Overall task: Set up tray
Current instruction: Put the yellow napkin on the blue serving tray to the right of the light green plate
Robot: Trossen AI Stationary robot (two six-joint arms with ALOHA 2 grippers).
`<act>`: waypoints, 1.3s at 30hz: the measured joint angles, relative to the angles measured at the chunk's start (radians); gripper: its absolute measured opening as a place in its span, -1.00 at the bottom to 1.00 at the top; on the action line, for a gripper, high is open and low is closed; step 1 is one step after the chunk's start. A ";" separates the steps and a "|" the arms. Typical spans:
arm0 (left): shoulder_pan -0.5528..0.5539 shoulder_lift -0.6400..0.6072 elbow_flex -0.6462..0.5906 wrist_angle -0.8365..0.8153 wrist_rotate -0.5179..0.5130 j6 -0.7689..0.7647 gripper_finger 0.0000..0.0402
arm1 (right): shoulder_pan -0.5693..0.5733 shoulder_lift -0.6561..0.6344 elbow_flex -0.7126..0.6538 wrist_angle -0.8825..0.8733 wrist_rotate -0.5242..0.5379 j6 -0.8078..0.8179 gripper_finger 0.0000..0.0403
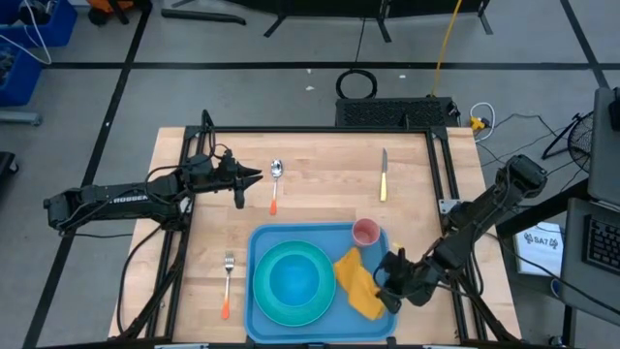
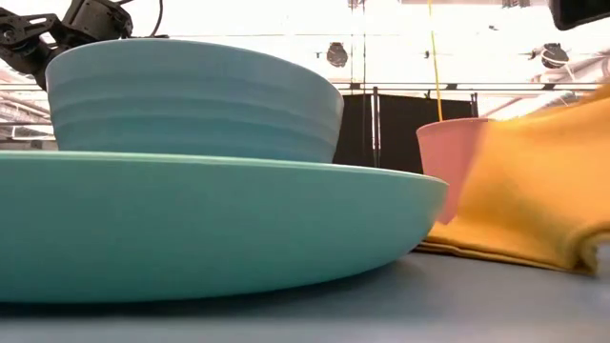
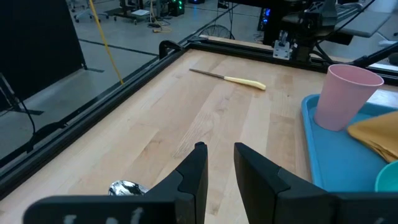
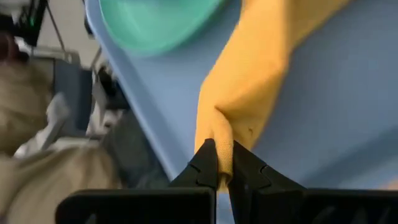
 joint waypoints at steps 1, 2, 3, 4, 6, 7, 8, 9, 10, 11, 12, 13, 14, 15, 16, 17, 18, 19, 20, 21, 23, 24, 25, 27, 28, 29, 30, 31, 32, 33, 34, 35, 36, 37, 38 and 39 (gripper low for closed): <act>0.000 0.000 0.000 0.000 0.000 0.000 -0.60 | 0.001 0.000 0.000 0.000 -0.038 0.022 -0.99; 0.000 0.000 0.000 0.000 0.000 0.000 -0.60 | 0.001 0.000 0.000 0.000 -0.078 0.044 -0.99; 0.000 0.000 0.000 0.000 0.000 0.003 -0.60 | 0.000 0.000 0.000 -0.001 -0.118 0.061 -0.99; 0.000 0.000 0.000 0.000 0.000 0.006 -0.60 | 0.000 0.000 0.000 -0.002 -0.149 0.076 -0.99; 0.000 0.000 0.000 0.000 0.000 0.007 -0.60 | 0.000 0.000 0.000 0.000 -0.197 0.089 -0.99; 0.000 0.000 0.000 0.000 0.000 0.007 -0.60 | -0.002 0.000 0.000 0.005 -0.209 0.089 -0.99; 0.000 0.000 0.000 0.000 0.000 0.007 -0.60 | -0.007 0.000 0.000 0.015 -0.225 0.087 -0.99; 0.000 0.000 0.000 0.000 0.000 0.007 -0.60 | -0.012 0.000 0.000 0.029 -0.247 0.081 -0.99; 0.000 0.000 0.000 0.000 0.000 0.007 -0.60 | -0.019 0.000 0.000 0.045 -0.265 0.075 -0.99; 0.000 0.000 0.000 0.000 -0.001 0.009 -0.60 | -0.025 0.000 0.000 0.056 -0.274 0.067 -0.99; 0.000 0.000 0.000 0.000 -0.001 0.011 -0.60 | -0.029 0.000 0.000 0.061 -0.275 0.063 -0.99; 0.000 0.000 0.000 0.000 -0.001 0.011 -0.60 | -0.035 0.000 0.000 0.061 -0.276 0.062 -0.98; 0.000 0.000 0.000 0.000 -0.001 0.011 -0.60 | -0.040 0.000 0.000 0.060 -0.279 0.063 -0.97; 0.000 0.000 0.000 0.001 -0.001 0.011 -0.60 | -0.045 0.000 0.000 0.060 -0.288 0.063 -0.93; 0.000 0.000 0.000 0.001 -0.001 0.011 -0.60 | -0.049 0.000 0.000 0.060 -0.299 0.063 -0.88; 0.000 0.000 0.000 0.001 -0.001 0.012 -0.60 | -0.051 0.000 0.000 0.060 -0.301 0.063 -0.81; 0.000 0.000 0.000 0.001 -0.001 0.012 -0.60 | -0.051 0.000 0.000 0.060 -0.301 0.062 -0.74; 0.000 0.000 0.000 0.001 -0.001 0.011 -0.60 | -0.052 0.000 0.000 0.060 -0.299 0.059 -0.67; 0.000 0.000 0.000 0.001 -0.001 0.012 -0.60 | -0.052 0.000 0.000 0.060 -0.298 0.058 -0.61; 0.000 0.000 0.000 0.000 -0.001 0.012 -0.60 | -0.052 0.000 0.000 0.060 -0.298 0.059 -0.55; 0.000 0.000 0.000 0.000 -0.001 0.011 -0.60 | -0.052 0.000 0.000 0.057 -0.296 0.060 -0.44; 0.000 0.000 0.000 0.000 -0.001 0.012 -0.60 | -0.052 0.000 0.000 0.052 -0.291 0.058 -0.40; 0.000 0.000 0.000 -0.001 -0.001 0.012 -0.60 | -0.052 0.000 0.000 0.041 -0.275 0.057 -0.36; 0.000 0.000 0.000 -0.001 -0.001 0.012 -0.60 | -0.057 0.000 0.000 0.012 -0.255 0.042 -0.29; 0.000 0.000 0.000 -0.001 -0.001 0.012 -0.60 | -0.058 0.000 0.000 -0.004 -0.236 0.033 -0.26; 0.000 0.000 0.000 -0.001 -0.001 0.012 -0.60 | -0.058 -0.001 0.000 -0.022 -0.212 0.024 -0.24; 0.000 0.000 0.000 -0.001 -0.001 0.012 -0.60 | -0.058 -0.002 0.000 -0.040 -0.184 0.009 -0.21; 0.000 0.000 0.000 -0.001 -0.001 0.012 -0.60 | -0.059 -0.002 0.000 -0.045 -0.159 -0.007 -0.19; 0.000 0.000 0.000 -0.001 0.000 0.012 -0.60 | -0.064 -0.002 0.000 -0.043 -0.141 -0.020 -0.17; 0.000 0.000 0.000 -0.001 -0.001 0.012 -0.60 | -0.071 -0.002 0.000 -0.039 -0.137 -0.031 -0.16; 0.000 0.000 0.000 -0.001 -0.001 0.012 -0.60 | -0.079 -0.003 0.000 -0.033 -0.138 -0.042 -0.14; 0.000 0.000 0.000 -0.001 -0.001 0.012 -0.60 | -0.087 -0.003 0.000 -0.021 -0.139 -0.051 -0.13; 0.000 0.000 0.000 -0.002 -0.001 0.011 -0.60 | -0.093 -0.003 0.000 -0.002 -0.140 -0.060 -0.12; 0.000 0.000 0.000 -0.002 0.000 0.011 -0.60 | -0.100 -0.003 0.000 0.031 -0.141 -0.075 -0.12; 0.000 0.000 0.000 -0.002 0.000 0.011 -0.60 | -0.105 -0.007 0.000 0.072 -0.142 -0.094 -0.12; 0.000 0.000 0.000 -0.004 0.000 0.010 -0.60 | -0.108 -0.010 0.000 0.120 -0.142 -0.119 -0.12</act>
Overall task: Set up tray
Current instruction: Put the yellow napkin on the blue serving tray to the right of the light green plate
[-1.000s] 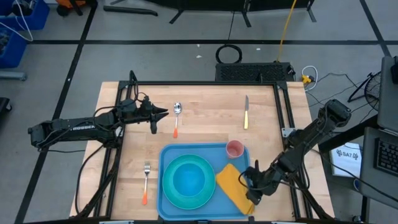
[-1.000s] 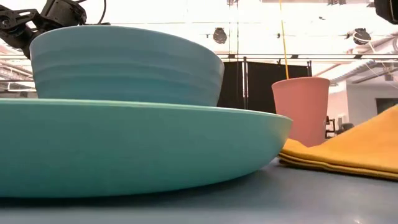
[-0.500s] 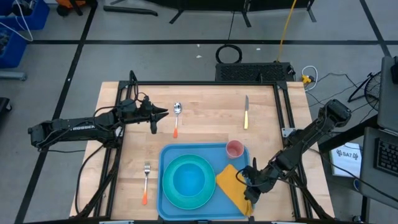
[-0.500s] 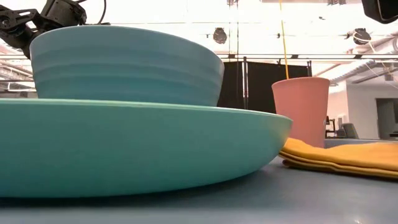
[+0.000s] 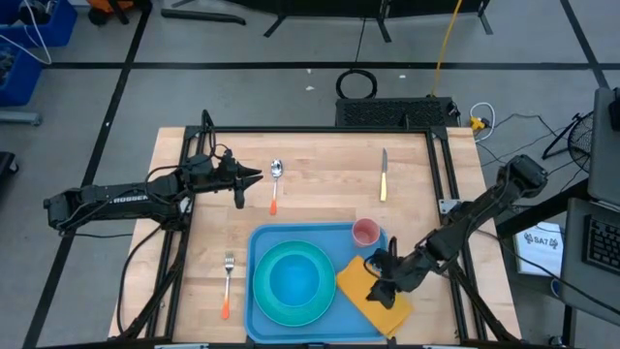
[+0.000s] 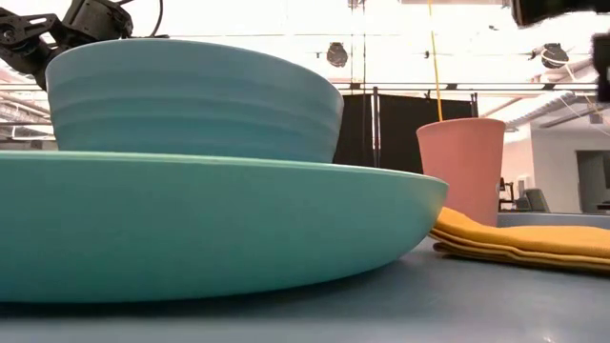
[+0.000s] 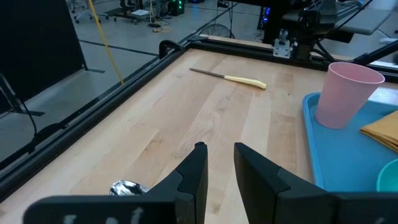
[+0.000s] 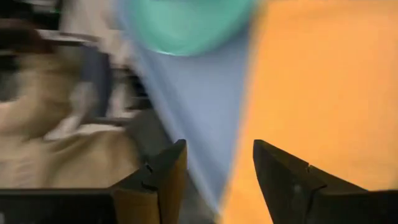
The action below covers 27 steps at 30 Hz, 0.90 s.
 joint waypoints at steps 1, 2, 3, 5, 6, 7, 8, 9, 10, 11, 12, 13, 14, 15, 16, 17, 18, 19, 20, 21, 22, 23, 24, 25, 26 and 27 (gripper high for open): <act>0.000 0.000 0.000 -0.001 0.000 0.000 -0.60 | -0.005 -0.003 0.000 0.057 0.000 -0.029 -0.12; 0.000 0.000 0.000 -0.001 0.000 0.001 -0.60 | -0.009 -0.005 0.001 0.105 0.000 -0.062 -0.12; 0.000 0.000 0.000 -0.001 0.000 0.001 -0.60 | -0.015 -0.006 0.002 0.136 0.001 -0.094 -0.13; 0.000 0.000 0.000 -0.001 0.000 0.001 -0.60 | -0.028 -0.004 0.002 0.127 0.002 -0.127 -0.18; 0.000 0.000 0.000 -0.001 0.000 0.001 -0.60 | -0.037 0.004 0.002 0.101 -0.004 -0.131 -0.24; 0.000 0.000 0.000 0.000 0.000 0.001 -0.60 | -0.049 0.015 0.002 0.075 -0.030 -0.135 -0.32; 0.000 0.000 0.000 0.000 0.000 0.001 -0.60 | -0.060 0.031 0.001 0.056 -0.065 -0.142 -0.43; 0.000 0.000 0.000 0.000 0.000 0.001 -0.60 | -0.071 0.047 0.001 0.045 -0.099 -0.158 -0.57; 0.000 0.000 0.000 0.000 0.000 0.001 -0.60 | -0.080 0.063 0.000 0.042 -0.123 -0.190 -0.73; 0.000 0.000 0.000 0.000 0.000 0.001 -0.60 | -0.087 0.078 0.000 0.048 -0.142 -0.234 -0.87; 0.000 0.000 0.000 0.001 0.000 0.001 -0.60 | -0.094 0.092 0.000 0.053 -0.156 -0.270 -0.93; 0.000 0.000 0.000 0.001 0.000 0.001 -0.60 | -0.100 0.105 0.000 0.054 -0.161 -0.288 -0.95; 0.000 0.000 0.000 0.001 0.000 0.001 -0.60 | -0.107 0.119 0.000 0.053 -0.182 -0.301 -0.97; 0.000 0.000 0.000 0.002 0.000 0.001 -0.60 | -0.113 0.132 0.000 0.049 -0.210 -0.319 -0.98; 0.000 0.000 0.000 0.003 0.000 0.001 -0.60 | -0.114 0.146 0.000 0.043 -0.221 -0.328 -0.99; 0.000 0.000 0.000 0.004 0.000 -0.001 -0.60 | -0.114 0.157 0.000 0.033 -0.234 -0.334 -0.99; 0.000 0.000 0.000 0.004 0.000 -0.004 -0.60 | -0.114 0.169 0.000 0.025 -0.243 -0.340 -1.00; 0.000 0.000 0.000 0.004 0.000 -0.004 -0.60 | -0.113 0.183 0.000 0.013 -0.254 -0.344 -1.00; 0.000 0.000 0.000 0.004 0.000 -0.004 -0.60 | -0.113 0.199 0.001 -0.002 -0.265 -0.345 -1.00; 0.000 0.000 0.000 0.004 0.000 -0.004 -0.60 | -0.109 0.218 0.001 -0.024 -0.266 -0.345 -1.00; 0.000 0.000 0.000 0.004 0.000 -0.004 -0.60 | -0.104 0.235 0.000 -0.043 -0.267 -0.345 -1.00; 0.000 0.000 0.000 0.004 0.000 -0.004 -0.60 | -0.102 0.253 0.000 -0.049 -0.272 -0.348 -1.00; 0.000 0.000 0.000 0.004 0.000 -0.004 -0.60 | -0.099 0.269 0.000 -0.039 -0.283 -0.351 -1.00; 0.000 0.000 0.000 0.003 0.000 -0.005 -0.60 | -0.098 0.282 0.000 -0.023 -0.290 -0.355 -1.00; 0.000 0.000 0.000 0.004 0.000 -0.005 -0.60 | -0.098 0.292 0.000 -0.010 -0.290 -0.365 -1.00; 0.000 0.000 0.000 0.004 0.000 -0.005 -0.60 | -0.098 0.299 0.000 -0.004 -0.290 -0.375 -1.00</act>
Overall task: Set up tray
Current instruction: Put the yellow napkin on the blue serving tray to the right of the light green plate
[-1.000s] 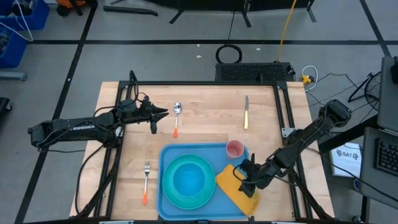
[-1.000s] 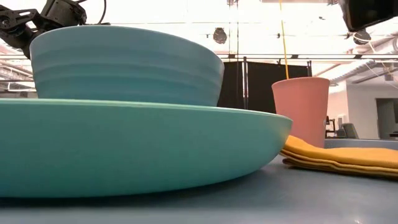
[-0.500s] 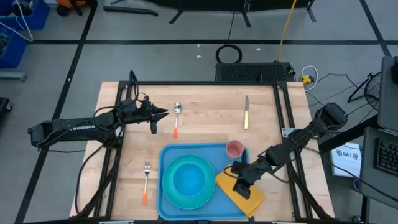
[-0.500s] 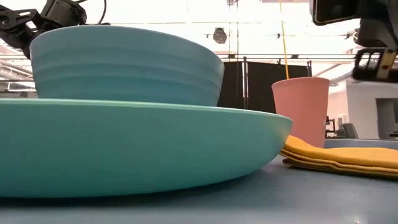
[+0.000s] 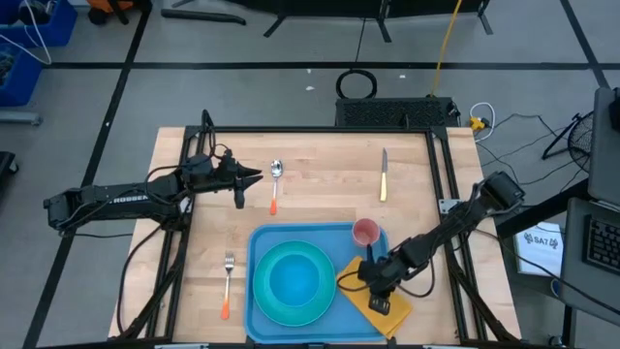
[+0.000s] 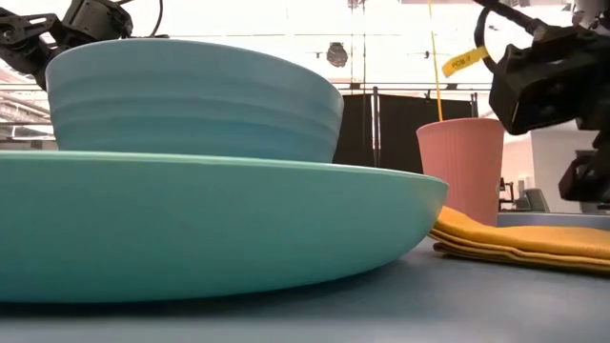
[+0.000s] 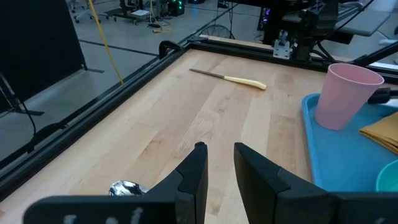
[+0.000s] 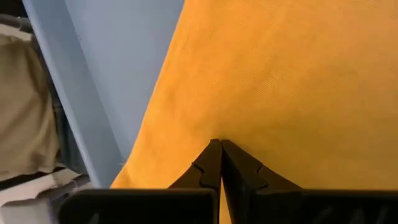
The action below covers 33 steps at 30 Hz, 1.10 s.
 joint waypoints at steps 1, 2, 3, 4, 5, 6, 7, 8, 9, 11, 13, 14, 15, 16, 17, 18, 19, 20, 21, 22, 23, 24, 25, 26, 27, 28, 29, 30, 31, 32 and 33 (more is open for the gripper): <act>0.000 0.000 0.000 0.000 0.000 0.000 -0.60 | -0.002 0.006 0.000 0.003 0.002 -0.011 -1.00; 0.000 0.000 0.000 0.001 0.000 -0.001 -0.60 | -0.008 0.006 0.000 0.003 0.009 -0.018 -1.00; 0.000 0.000 0.000 0.003 0.001 -0.003 -0.60 | -0.013 0.006 0.000 0.004 0.033 -0.019 -1.00; 0.000 0.000 0.000 0.006 0.002 -0.011 -0.60 | -0.020 0.006 0.001 0.004 0.061 -0.019 -1.00; 0.000 0.000 0.000 0.007 0.009 -0.018 -0.60 | -0.026 0.006 0.001 0.002 0.091 -0.014 -1.00; 0.000 0.000 0.000 0.007 0.014 -0.019 -0.60 | -0.031 0.005 0.001 -0.004 0.121 -0.005 -1.00; 0.000 0.000 0.000 0.007 0.018 -0.020 -0.60 | -0.037 0.005 0.002 -0.010 0.146 0.004 -1.00; 0.000 0.000 0.000 0.007 0.019 -0.020 -0.60 | -0.041 0.004 0.002 -0.013 0.169 0.017 -1.00; 0.000 0.000 0.000 0.007 0.019 -0.020 -0.60 | -0.041 0.004 0.002 -0.012 0.196 0.035 -1.00; 0.000 0.000 0.000 0.008 0.023 -0.021 -0.60 | -0.040 0.005 0.002 -0.008 0.267 0.073 -1.00; 0.000 0.000 0.000 0.008 0.034 -0.018 -0.60 | -0.036 0.005 0.002 -0.009 0.345 0.138 -1.00; 0.000 0.000 0.000 0.009 0.037 -0.018 -0.60 | -0.031 0.005 0.002 -0.010 0.388 0.175 -1.00; 0.000 0.000 0.000 0.009 0.037 -0.018 -0.60 | -0.025 0.006 0.001 -0.013 0.434 0.214 -1.00; 0.000 0.000 0.000 0.009 0.037 -0.018 -0.60 | -0.020 0.006 0.001 -0.016 0.466 0.252 -1.00; 0.000 0.000 0.000 0.009 0.037 -0.017 -0.60 | -0.015 0.007 0.001 -0.016 0.493 0.285 -1.00; 0.000 0.000 0.000 0.009 0.037 -0.014 -0.60 | -0.012 0.007 0.000 -0.015 0.507 0.306 -1.00; 0.000 0.000 0.000 0.009 0.037 -0.012 -0.60 | -0.007 0.007 0.000 -0.008 0.511 0.311 -1.00; 0.000 0.000 0.000 0.009 0.037 -0.007 -0.60 | 0.000 0.007 0.000 0.002 0.519 0.309 -1.00; 0.000 0.000 0.000 0.009 0.038 -0.001 -0.60 | 0.007 0.007 0.000 0.014 0.525 0.306 -1.00; 0.000 0.000 0.000 0.009 0.038 0.001 -0.60 | 0.013 0.007 0.000 0.024 0.525 0.305 -1.00; 0.000 0.000 0.000 0.009 0.037 0.001 -0.60 | 0.017 0.007 0.000 0.035 0.522 0.304 -1.00; 0.000 0.000 0.000 0.009 0.037 0.002 -0.60 | 0.020 0.007 0.000 0.042 0.510 0.304 -1.00; 0.000 0.000 0.000 0.011 0.037 0.005 -0.60 | 0.021 0.007 0.000 0.047 0.496 0.300 -1.00; 0.000 0.000 0.000 0.013 0.037 0.007 -0.60 | 0.021 0.007 0.000 0.049 0.483 0.290 -1.00; 0.000 0.000 0.000 0.015 0.037 0.009 -0.60 | 0.021 0.007 0.000 0.049 0.471 0.276 -1.00; 0.000 0.000 0.000 0.018 0.037 0.009 -0.60 | 0.026 0.007 0.000 0.048 0.471 0.261 -1.00; 0.000 0.000 0.000 0.019 0.037 0.009 -0.60 | 0.031 0.005 0.000 0.038 0.470 0.252 -1.00; 0.000 0.000 0.000 0.018 0.037 0.009 -0.60 | 0.036 0.001 0.000 0.018 0.467 0.243 -1.00; 0.000 0.000 0.000 0.018 0.037 0.009 -0.60 | 0.040 -0.003 0.000 -0.009 0.451 0.242 -1.00; 0.000 0.000 0.000 0.018 0.037 0.009 -0.60 | 0.042 -0.006 0.000 -0.036 0.440 0.241 -1.00; 0.000 0.000 0.000 0.018 0.037 0.008 -0.60 | 0.047 -0.008 0.000 -0.062 0.437 0.241 -1.00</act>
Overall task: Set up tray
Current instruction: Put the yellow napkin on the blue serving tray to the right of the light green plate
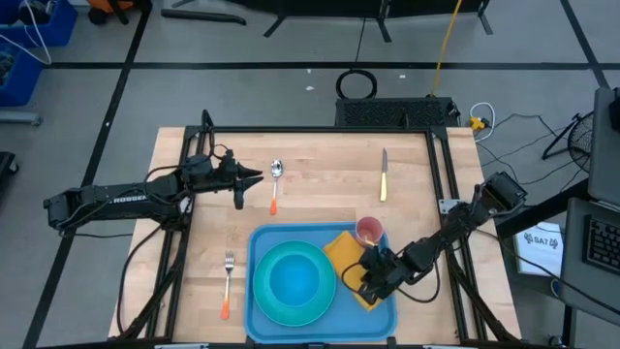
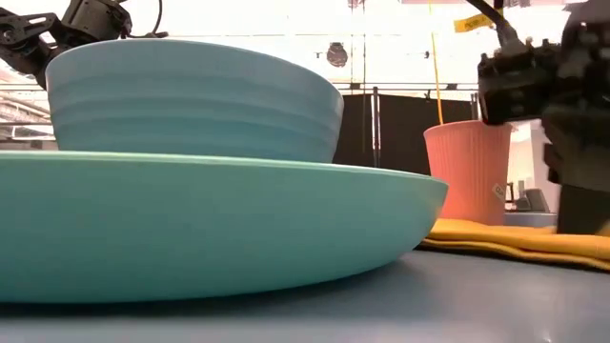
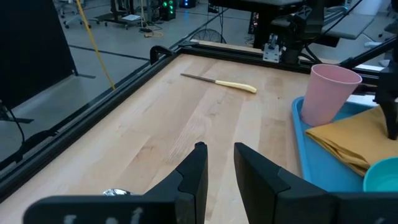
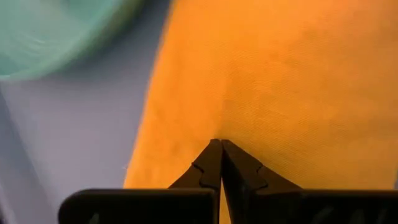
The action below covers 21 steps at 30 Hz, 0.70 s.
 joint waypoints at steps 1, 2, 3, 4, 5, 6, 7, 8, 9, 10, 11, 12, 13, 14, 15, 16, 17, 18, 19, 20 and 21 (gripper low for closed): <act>0.000 0.000 0.000 0.000 0.000 0.000 -0.60 | 0.006 -0.004 0.000 -0.020 0.002 0.000 -1.00; 0.000 0.000 0.000 0.001 0.000 0.000 -0.60 | 0.012 -0.006 0.000 -0.035 0.006 0.000 -1.00; 0.000 0.000 0.000 0.000 0.000 -0.001 -0.60 | 0.016 -0.006 0.000 -0.045 0.008 0.001 -1.00; 0.000 0.000 0.000 0.001 0.000 -0.004 -0.60 | 0.019 -0.006 0.001 -0.053 0.004 0.002 -1.00; 0.000 0.000 0.000 0.000 0.000 -0.007 -0.60 | 0.019 -0.007 0.001 -0.061 -0.011 0.003 -1.00; 0.000 0.000 0.000 0.001 0.000 -0.008 -0.60 | 0.019 -0.008 0.001 -0.070 -0.029 0.015 -1.00; 0.000 0.000 0.000 0.001 0.000 -0.009 -0.60 | 0.019 -0.008 0.002 -0.072 -0.049 0.029 -1.00; 0.000 0.000 0.000 0.001 0.000 -0.009 -0.60 | 0.019 -0.009 0.002 -0.069 -0.075 0.038 -1.00; 0.000 0.000 0.000 0.001 0.000 -0.009 -0.60 | 0.019 -0.009 0.002 -0.057 -0.107 0.044 -1.00; 0.000 0.000 0.000 0.001 0.000 -0.010 -0.60 | 0.019 -0.009 0.002 -0.041 -0.146 0.048 -1.00; 0.000 0.000 0.000 0.001 0.000 -0.011 -0.60 | 0.019 -0.008 0.001 -0.019 -0.190 0.051 -1.00; 0.000 0.000 0.000 0.001 0.000 -0.011 -0.60 | 0.019 -0.006 0.001 0.006 -0.235 0.053 -1.00; 0.000 0.000 0.000 0.001 0.000 -0.011 -0.60 | 0.021 -0.005 0.000 0.031 -0.274 0.054 -1.00; 0.000 0.000 0.000 0.001 0.000 -0.011 -0.60 | 0.021 -0.004 -0.001 0.053 -0.305 0.054 -1.00; 0.000 0.000 0.000 0.001 0.000 -0.011 -0.60 | 0.022 -0.004 -0.001 0.076 -0.317 0.053 -1.00; 0.000 0.000 0.000 0.001 0.000 -0.012 -0.60 | 0.021 -0.004 -0.001 0.099 -0.323 0.053 -1.00; 0.000 0.000 0.000 0.001 0.000 -0.012 -0.60 | 0.020 -0.004 -0.001 0.118 -0.323 0.051 -1.00; 0.000 0.000 0.000 0.001 0.000 -0.012 -0.60 | 0.019 -0.004 -0.001 0.125 -0.321 0.047 -1.00; 0.000 0.000 0.000 0.001 0.000 -0.012 -0.60 | 0.015 -0.004 -0.001 0.125 -0.320 0.039 -1.00; 0.000 0.000 0.000 0.001 0.000 -0.012 -0.60 | 0.010 -0.004 -0.001 0.125 -0.318 0.031 -1.00; 0.000 0.000 0.000 0.002 0.000 -0.012 -0.60 | 0.006 -0.004 -0.001 0.132 -0.314 0.025 -1.00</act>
